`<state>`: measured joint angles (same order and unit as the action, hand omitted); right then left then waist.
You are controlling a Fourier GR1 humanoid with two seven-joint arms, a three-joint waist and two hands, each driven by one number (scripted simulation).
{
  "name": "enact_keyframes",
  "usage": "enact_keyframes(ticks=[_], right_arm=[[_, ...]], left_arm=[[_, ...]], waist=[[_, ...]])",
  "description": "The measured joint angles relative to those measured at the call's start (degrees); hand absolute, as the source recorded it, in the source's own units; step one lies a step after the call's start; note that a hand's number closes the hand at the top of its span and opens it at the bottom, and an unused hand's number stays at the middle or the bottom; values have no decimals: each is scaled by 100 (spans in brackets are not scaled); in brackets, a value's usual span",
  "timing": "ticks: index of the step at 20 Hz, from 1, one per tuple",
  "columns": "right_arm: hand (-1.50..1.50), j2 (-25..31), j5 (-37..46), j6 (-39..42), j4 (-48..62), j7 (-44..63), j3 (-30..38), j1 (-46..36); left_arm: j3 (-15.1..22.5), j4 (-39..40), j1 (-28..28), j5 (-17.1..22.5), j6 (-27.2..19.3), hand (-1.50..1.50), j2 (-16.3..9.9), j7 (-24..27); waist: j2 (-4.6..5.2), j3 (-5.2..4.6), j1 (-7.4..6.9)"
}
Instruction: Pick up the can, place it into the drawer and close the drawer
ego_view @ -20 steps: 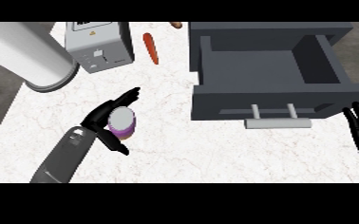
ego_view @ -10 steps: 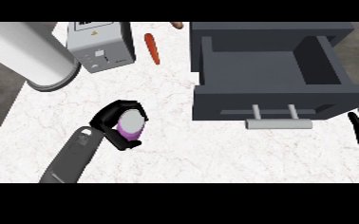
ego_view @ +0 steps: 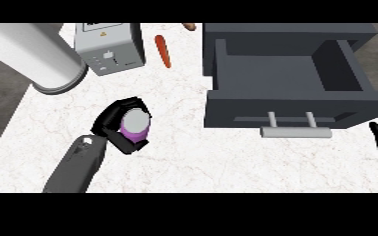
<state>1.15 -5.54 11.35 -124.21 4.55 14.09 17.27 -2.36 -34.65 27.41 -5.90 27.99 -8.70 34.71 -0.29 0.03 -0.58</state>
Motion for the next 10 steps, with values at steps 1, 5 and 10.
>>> enact_keyframes(ticks=[1,5,10], right_arm=[[-150,8,-12,-1,4,-10,41,27],[-150,-43,-38,1,-21,-77,62,117],[-150,-43,-55,-2,-120,-38,81,148]], left_arm=[[-233,-17,-36,150,-276,150,-6,-35],[-996,-247,-115,648,-1344,150,6,-256],[-973,-1445,-306,789,-2270,150,443,-1063]], waist=[[-6,1,-28],[-21,7,-73],[-16,5,-24]])
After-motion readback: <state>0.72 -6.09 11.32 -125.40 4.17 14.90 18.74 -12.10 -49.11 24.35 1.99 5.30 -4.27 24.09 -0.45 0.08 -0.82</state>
